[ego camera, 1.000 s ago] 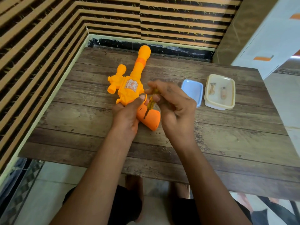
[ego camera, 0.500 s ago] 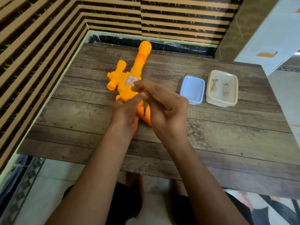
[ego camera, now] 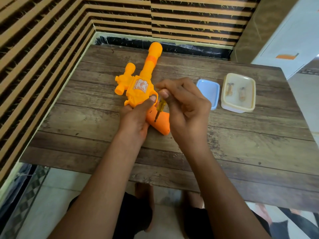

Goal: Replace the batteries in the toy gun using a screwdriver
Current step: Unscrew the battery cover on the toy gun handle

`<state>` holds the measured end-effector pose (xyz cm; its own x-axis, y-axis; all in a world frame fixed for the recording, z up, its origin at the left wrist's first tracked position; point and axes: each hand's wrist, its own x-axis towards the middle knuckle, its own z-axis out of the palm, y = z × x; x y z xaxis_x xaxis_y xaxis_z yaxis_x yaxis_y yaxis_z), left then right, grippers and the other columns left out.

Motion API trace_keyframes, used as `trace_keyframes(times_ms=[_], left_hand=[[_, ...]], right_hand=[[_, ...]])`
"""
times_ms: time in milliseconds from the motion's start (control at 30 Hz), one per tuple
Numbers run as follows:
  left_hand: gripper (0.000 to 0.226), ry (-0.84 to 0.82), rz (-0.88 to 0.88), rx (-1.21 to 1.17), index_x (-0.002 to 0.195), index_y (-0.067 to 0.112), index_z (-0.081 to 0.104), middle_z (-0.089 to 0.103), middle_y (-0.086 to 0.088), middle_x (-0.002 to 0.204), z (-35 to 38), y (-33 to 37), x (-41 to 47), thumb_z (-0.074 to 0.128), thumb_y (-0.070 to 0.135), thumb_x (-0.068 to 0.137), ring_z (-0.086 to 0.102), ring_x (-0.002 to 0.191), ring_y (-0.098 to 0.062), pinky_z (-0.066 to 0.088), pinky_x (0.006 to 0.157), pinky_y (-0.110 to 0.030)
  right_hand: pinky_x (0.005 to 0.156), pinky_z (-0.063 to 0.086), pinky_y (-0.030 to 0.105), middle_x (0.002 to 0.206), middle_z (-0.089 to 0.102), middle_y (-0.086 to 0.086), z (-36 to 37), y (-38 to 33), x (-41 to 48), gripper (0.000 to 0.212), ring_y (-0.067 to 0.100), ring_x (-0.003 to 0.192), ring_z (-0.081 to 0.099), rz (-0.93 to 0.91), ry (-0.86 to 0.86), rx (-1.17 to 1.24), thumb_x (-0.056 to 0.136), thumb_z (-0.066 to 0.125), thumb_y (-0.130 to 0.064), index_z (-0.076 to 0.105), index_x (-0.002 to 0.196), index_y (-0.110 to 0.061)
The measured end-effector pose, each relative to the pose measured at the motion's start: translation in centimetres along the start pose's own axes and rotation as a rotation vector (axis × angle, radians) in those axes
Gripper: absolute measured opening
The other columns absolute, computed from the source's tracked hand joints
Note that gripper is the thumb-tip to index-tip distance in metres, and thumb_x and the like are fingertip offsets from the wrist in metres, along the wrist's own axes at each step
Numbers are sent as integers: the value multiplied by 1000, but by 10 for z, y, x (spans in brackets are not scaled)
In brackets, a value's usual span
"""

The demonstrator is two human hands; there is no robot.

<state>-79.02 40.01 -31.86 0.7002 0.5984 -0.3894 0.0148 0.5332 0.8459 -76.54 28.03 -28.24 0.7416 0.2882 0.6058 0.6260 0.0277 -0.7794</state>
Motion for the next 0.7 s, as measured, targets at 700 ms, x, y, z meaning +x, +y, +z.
trace_keyframes(times_ms=[700], left_hand=[[42, -5, -4, 13, 120, 10, 72, 76, -18, 121, 0, -2, 7, 85, 6, 80, 73, 114, -35, 59, 98, -59]], right_hand=[[90, 55, 38, 106, 77, 5, -11, 2, 0, 14, 19, 104, 70, 77, -121, 125, 97, 67, -2, 78, 106, -2]])
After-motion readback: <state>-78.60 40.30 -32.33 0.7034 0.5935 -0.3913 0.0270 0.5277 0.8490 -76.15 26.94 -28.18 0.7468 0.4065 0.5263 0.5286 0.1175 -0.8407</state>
